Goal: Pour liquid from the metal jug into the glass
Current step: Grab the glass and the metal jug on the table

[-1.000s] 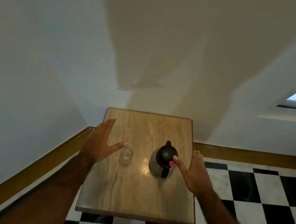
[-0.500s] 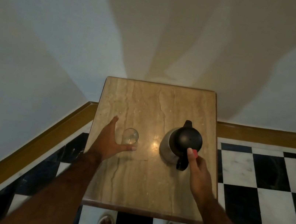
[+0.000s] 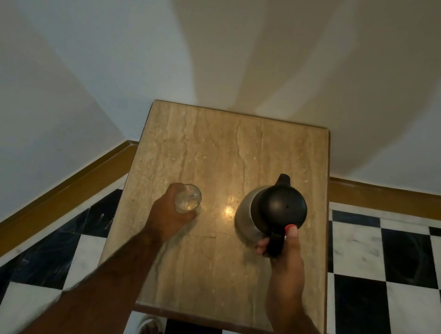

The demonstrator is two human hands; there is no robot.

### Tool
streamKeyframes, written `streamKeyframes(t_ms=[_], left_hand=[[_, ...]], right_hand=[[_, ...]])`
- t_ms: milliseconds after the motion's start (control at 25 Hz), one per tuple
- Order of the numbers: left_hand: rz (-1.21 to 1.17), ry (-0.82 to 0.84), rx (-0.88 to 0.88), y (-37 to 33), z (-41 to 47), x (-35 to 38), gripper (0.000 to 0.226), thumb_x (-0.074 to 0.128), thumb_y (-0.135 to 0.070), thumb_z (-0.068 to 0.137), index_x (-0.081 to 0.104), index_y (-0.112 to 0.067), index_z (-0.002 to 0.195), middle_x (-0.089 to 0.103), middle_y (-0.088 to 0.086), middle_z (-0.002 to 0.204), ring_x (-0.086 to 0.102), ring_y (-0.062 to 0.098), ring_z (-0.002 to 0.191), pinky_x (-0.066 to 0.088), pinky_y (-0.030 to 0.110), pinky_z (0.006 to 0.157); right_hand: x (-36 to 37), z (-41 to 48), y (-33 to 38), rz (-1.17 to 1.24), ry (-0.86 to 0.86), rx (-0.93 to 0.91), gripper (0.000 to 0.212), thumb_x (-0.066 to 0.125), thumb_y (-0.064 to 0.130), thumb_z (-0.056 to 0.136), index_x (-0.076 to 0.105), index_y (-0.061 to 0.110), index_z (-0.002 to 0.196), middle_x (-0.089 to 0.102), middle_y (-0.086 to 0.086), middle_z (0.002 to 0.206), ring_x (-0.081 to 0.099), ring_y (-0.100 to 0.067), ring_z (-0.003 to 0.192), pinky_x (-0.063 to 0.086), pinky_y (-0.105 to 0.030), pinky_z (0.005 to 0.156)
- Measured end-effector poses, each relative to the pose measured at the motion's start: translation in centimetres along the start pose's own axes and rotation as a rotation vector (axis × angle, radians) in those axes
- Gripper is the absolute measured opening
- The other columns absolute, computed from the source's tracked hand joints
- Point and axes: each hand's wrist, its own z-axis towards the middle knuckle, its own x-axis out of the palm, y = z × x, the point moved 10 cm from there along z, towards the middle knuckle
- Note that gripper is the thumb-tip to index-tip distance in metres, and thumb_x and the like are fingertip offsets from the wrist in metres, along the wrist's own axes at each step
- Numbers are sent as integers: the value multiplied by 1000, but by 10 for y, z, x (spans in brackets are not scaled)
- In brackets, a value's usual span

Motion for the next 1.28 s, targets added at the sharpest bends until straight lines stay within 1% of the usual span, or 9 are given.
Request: streamKeyframes(t_ms=[120, 240, 440, 600, 760, 880, 1000, 1080, 1280], left_hand=[[-18, -12, 2, 1, 1, 1, 68, 87, -30, 73, 52, -24, 131, 65, -2, 127, 61, 19, 115, 52, 36, 98], [-14, -34, 12, 0, 4, 0, 69, 87, -29, 73, 52, -22, 132, 65, -1, 128, 61, 20, 115, 51, 35, 98], [-20, -5, 29, -3, 5, -2, 69, 86, -31, 74, 53, -22, 134, 64, -2, 129, 61, 19, 117, 52, 38, 101], [-57, -12, 99, -22, 1, -14, 66, 87, -32, 73, 56, -25, 130, 65, -6, 127, 61, 16, 116, 53, 29, 96], [-103, -32, 157, -57, -6, -39, 61, 88, -37, 70, 58, -37, 123, 65, -16, 124, 61, 9, 115, 56, 28, 93], [-155, -49, 195, -92, -20, -66, 60, 88, -40, 67, 59, -40, 120, 66, -22, 121, 62, 5, 114, 55, 26, 94], [-210, -68, 242, -132, -39, -93, 58, 91, -36, 66, 62, -40, 115, 69, -20, 117, 67, 7, 110, 57, 31, 94], [-228, -101, 278, -169, -59, -118, 58, 91, -39, 64, 63, -38, 115, 70, -18, 116, 67, 9, 110, 58, 31, 93], [-279, -149, 411, -269, -107, -177, 62, 90, -34, 68, 61, -33, 122, 68, -11, 119, 67, 14, 109, 59, 31, 89]], right_hand=[[5, 0, -5, 71, -55, 15, 43, 45, 54, 101, 81, 36, 87, 65, -3, 69, 60, -23, 74, 43, -48, 91], [-7, 1, -9, 92, -175, 10, 46, 48, 58, 96, 79, 27, 81, 61, -3, 67, 55, -24, 73, 40, -48, 88], [-28, 16, -2, 120, -182, -43, 73, 56, 59, 87, 61, 1, 131, 57, -15, 97, 52, -19, 79, 40, -38, 79], [-38, 31, 15, 111, -118, -66, 76, 62, 54, 86, 55, -1, 138, 62, -3, 91, 55, -9, 74, 43, -28, 71], [-31, 36, 41, 71, -50, -49, 76, 65, 58, 84, 62, -5, 126, 64, 8, 77, 57, -6, 73, 44, -29, 75], [-18, 26, 79, 57, 20, -64, 61, 62, 57, 89, 67, 4, 118, 65, 16, 66, 59, 0, 66, 43, -29, 73], [1, 11, 139, 8, 79, -119, 36, 64, 57, 91, 73, 25, 76, 61, 7, 58, 57, -6, 58, 43, -32, 68], [18, -8, 196, -58, 116, -162, 47, 66, 60, 87, 63, 28, 52, 51, 4, 49, 50, -11, 50, 43, -32, 62], [56, -65, 343, -177, 257, -321, 47, 62, 49, 91, 73, 30, 49, 65, 9, 50, 66, -5, 53, 51, -13, 52]])
